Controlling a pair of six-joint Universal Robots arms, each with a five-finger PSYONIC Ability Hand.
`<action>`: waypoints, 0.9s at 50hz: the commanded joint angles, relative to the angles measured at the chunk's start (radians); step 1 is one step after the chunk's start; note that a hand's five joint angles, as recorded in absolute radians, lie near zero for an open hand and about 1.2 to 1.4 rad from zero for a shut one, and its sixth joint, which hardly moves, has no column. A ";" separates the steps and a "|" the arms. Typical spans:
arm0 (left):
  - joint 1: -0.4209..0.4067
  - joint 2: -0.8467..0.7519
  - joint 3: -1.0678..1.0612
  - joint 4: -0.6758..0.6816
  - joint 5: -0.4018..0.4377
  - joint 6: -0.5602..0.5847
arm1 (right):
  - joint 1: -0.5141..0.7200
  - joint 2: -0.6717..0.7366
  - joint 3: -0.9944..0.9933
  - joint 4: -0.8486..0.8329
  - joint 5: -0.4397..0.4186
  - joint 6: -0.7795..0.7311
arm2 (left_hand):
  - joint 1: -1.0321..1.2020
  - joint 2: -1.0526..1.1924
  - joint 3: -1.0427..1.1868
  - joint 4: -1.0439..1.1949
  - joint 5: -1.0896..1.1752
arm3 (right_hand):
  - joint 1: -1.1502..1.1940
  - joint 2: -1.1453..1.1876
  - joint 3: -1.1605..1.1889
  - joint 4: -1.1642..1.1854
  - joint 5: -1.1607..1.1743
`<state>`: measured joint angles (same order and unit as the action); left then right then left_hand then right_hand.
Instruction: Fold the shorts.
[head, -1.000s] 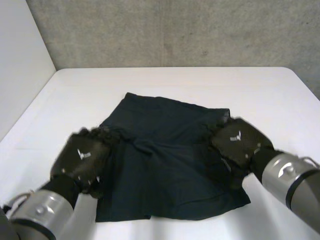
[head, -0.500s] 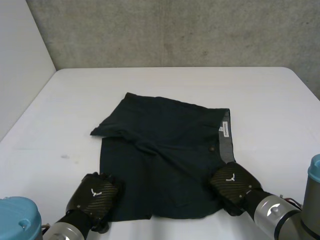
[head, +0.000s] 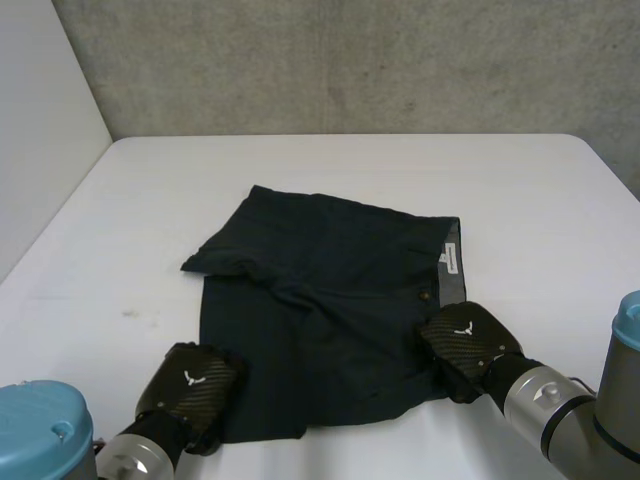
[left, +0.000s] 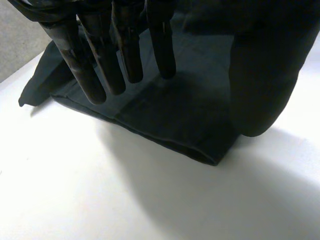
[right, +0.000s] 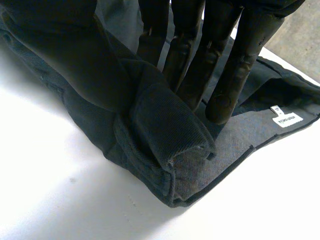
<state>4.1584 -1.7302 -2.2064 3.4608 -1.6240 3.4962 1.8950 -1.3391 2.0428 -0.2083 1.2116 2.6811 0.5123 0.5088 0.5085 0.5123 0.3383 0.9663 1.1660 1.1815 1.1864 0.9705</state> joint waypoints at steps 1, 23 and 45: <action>0.000 -0.025 0.025 0.012 -0.002 0.003 | -0.002 0.000 0.003 0.001 0.000 -0.003 | 0.109 0.113 0.113 0.109 0.109 | 0.430 0.230 0.215 0.210 0.251; -0.006 -0.014 0.024 -0.035 0.003 0.000 | -0.001 0.003 0.007 -0.002 0.002 -0.007 | 0.100 0.104 0.104 0.100 0.100 | 0.430 0.230 0.215 0.210 0.251; 0.037 -0.060 0.054 -0.025 0.001 0.006 | -0.001 0.008 0.007 -0.002 0.002 -0.009 | 0.109 0.113 0.113 0.109 0.109 | 0.430 0.230 0.215 0.210 0.251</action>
<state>4.1678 -1.7613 -2.1779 3.4317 -1.6220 3.4975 1.8945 -1.3326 2.0494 -0.2102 1.2128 2.6723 0.5320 0.5312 0.5295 0.5337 0.3607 0.9663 1.1660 1.1815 1.1867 0.9705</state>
